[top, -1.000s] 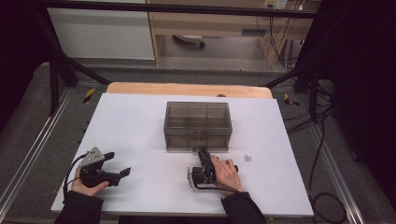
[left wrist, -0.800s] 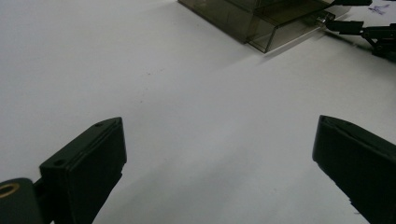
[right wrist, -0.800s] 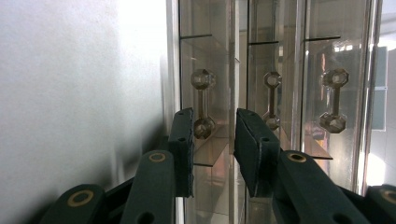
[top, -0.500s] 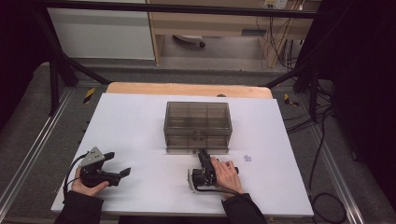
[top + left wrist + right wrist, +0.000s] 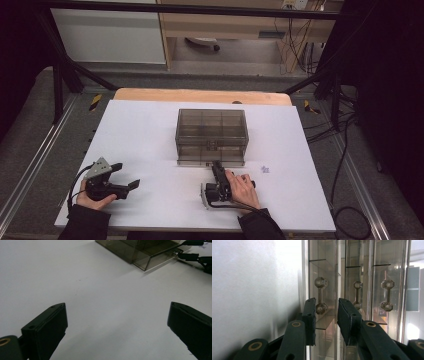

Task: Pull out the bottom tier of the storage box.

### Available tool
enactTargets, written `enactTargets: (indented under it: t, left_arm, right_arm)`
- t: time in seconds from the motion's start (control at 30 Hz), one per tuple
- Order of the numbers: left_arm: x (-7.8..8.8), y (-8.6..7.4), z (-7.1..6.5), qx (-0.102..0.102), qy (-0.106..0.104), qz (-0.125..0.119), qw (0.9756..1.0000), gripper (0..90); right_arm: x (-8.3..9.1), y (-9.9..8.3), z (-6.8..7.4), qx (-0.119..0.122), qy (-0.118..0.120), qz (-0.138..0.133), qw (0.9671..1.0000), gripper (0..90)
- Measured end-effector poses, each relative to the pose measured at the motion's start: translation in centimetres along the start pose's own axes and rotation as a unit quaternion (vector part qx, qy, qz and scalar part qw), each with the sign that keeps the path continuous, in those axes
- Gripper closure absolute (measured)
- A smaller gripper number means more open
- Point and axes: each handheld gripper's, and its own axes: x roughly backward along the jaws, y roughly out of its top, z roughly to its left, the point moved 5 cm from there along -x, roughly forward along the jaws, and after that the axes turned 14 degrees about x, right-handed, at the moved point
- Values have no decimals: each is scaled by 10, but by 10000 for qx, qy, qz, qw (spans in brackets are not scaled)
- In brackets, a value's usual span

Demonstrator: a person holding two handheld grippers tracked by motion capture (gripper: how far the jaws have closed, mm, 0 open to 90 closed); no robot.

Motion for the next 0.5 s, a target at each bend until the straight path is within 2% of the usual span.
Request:
enactTargets:
  t: [0.5]
  left_arm:
    - [0,0,0,3,3,-4,10000,21]
  right_arm:
    - [9,1,2,67,14,-29,10000,687]
